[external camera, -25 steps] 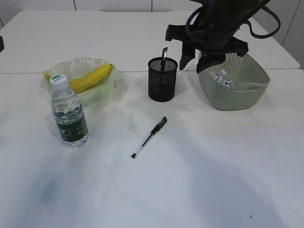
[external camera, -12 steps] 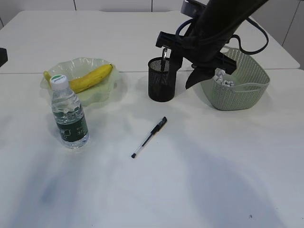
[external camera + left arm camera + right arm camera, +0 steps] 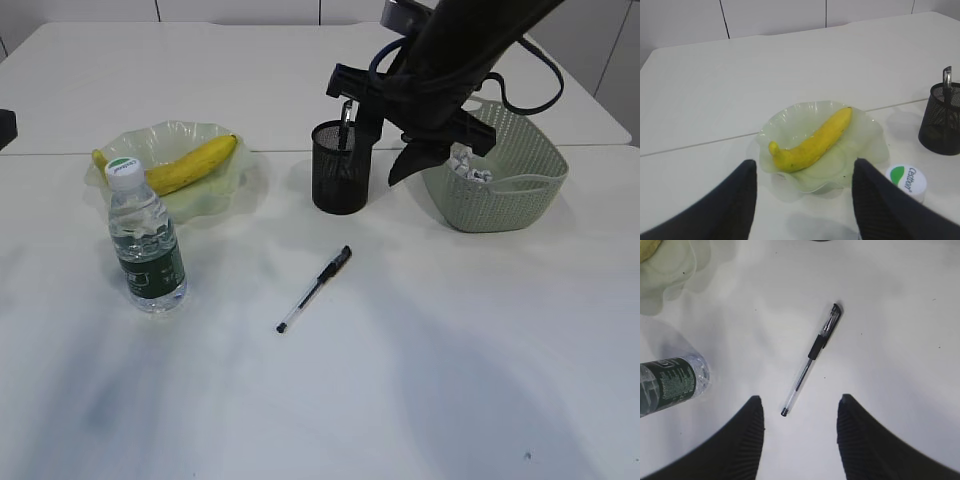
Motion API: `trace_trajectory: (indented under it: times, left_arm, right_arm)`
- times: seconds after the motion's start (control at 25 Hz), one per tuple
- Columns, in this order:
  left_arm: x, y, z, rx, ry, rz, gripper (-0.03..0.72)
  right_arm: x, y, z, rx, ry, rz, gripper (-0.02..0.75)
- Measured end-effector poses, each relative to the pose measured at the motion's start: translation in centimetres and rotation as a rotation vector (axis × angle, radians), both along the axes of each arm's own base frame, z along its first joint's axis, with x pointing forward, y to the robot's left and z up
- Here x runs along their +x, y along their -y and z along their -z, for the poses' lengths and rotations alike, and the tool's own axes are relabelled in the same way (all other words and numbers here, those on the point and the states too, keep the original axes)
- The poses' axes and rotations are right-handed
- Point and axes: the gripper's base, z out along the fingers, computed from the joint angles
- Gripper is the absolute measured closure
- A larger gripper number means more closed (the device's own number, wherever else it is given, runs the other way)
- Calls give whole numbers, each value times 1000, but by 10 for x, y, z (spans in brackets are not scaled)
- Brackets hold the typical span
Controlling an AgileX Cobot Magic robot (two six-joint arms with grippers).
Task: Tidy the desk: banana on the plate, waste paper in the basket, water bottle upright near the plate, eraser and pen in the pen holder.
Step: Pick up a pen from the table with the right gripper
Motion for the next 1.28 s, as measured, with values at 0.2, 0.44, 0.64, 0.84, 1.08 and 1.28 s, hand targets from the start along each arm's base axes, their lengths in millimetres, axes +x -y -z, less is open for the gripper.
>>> trace_trajectory:
  times: [0.2, 0.44, 0.64, 0.84, 1.08, 1.28]
  left_arm:
    - [0, 0, 0, 0, 0, 0, 253]
    - [0, 0, 0, 0, 0, 0, 253]
    - [0, 0, 0, 0, -2, 0, 253]
    - [0, 0, 1, 1, -6, -1, 253]
    - [0, 0, 1, 2, -10, -1, 253]
    - [0, 0, 1, 2, -10, -1, 253]
  right_arm:
    - [2, 0, 0, 38, -21, 115, 381]
    - [7, 3, 6, 52, -40, 274, 381]
    - [10, -5, 22, 44, -77, 296, 381]
    - [13, -17, 35, 56, -84, 311, 381]
    - [19, -20, 42, 85, -73, 367, 382]
    - [23, -21, 53, 94, -84, 400, 382]
